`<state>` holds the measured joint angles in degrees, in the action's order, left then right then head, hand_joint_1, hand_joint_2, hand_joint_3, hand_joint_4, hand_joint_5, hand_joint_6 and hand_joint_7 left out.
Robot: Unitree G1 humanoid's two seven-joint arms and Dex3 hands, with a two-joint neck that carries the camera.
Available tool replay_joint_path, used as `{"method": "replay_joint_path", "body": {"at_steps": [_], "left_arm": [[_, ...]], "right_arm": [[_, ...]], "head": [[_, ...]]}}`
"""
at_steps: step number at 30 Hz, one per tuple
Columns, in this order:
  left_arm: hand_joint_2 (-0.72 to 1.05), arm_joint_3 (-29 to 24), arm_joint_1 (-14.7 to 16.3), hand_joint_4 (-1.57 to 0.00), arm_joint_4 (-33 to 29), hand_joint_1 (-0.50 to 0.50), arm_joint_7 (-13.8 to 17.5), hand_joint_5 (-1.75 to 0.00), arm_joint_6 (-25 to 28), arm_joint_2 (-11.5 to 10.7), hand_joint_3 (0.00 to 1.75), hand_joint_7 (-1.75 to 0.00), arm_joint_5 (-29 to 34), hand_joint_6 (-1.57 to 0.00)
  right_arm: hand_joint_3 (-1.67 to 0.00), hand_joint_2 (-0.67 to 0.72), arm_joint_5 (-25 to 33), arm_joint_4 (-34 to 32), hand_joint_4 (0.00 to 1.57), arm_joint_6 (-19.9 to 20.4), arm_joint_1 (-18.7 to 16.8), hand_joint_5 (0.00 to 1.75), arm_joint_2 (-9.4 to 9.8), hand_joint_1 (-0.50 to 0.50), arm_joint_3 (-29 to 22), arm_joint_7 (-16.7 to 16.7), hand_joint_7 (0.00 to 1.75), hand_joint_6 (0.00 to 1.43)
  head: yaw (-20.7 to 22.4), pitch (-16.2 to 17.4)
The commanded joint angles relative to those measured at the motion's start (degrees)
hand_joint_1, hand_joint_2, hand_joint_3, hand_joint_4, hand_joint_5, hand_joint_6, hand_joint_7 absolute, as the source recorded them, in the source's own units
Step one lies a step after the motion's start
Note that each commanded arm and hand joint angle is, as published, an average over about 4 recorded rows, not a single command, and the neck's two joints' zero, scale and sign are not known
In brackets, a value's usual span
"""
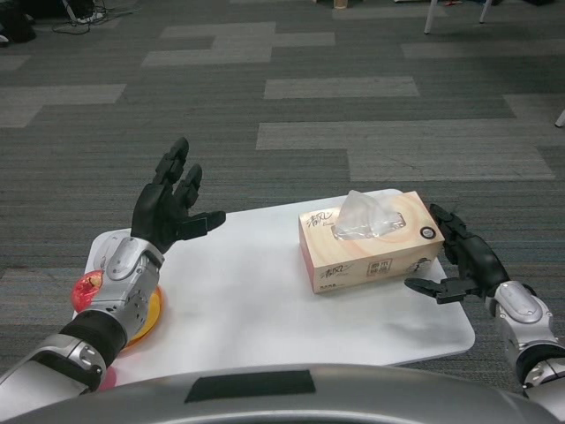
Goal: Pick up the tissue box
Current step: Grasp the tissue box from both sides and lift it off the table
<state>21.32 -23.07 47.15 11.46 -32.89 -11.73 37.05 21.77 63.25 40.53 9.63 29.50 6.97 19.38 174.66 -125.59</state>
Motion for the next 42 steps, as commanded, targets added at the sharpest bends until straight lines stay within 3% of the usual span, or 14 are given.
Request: {"method": "replay_joint_path", "body": {"at_steps": [1,20,34,42], "left_arm": [[1.05,-0.3,0.2,0.00,0.7,0.50,0.0,0.00,-0.5,-0.5,0.26,0.00,0.2,0.00],[1.05,0.5,0.0,0.00,1.5,0.50,0.5,0.00,0.0,-0.4,0.26,0.00,0.2,0.00],[1.05,1.1,0.0,0.00,1.3,0.50,8.6,0.00,10.2,-0.5,0.26,0.00,0.5,0.00],[1.05,1.2,0.0,0.00,1.2,0.50,11.5,0.00,14.3,-1.0,0.26,0.00,-1.3,0.00]], "right_arm": [[-0.56,-0.22,0.1,-0.2,0.00,-0.2,1.4,0.00,-0.62,-0.17,1.1,-0.1,0.00,0.00],[-0.63,-0.29,0.0,-5.7,0.00,-0.3,2.9,0.00,-1.59,-0.17,10.5,-0.5,0.00,0.00],[-0.56,-0.24,0.0,-5.0,0.00,-0.3,7.0,0.00,-3.52,-0.17,16.1,-3.5,0.00,0.00],[-0.54,-0.16,0.0,-5.0,0.00,-0.3,8.5,0.00,-4.49,-0.18,19.8,-5.1,0.00,0.00]], "head": [[-0.1,0.1],[0.0,0.3],[0.4,0.5],[1.2,0.2]]}}
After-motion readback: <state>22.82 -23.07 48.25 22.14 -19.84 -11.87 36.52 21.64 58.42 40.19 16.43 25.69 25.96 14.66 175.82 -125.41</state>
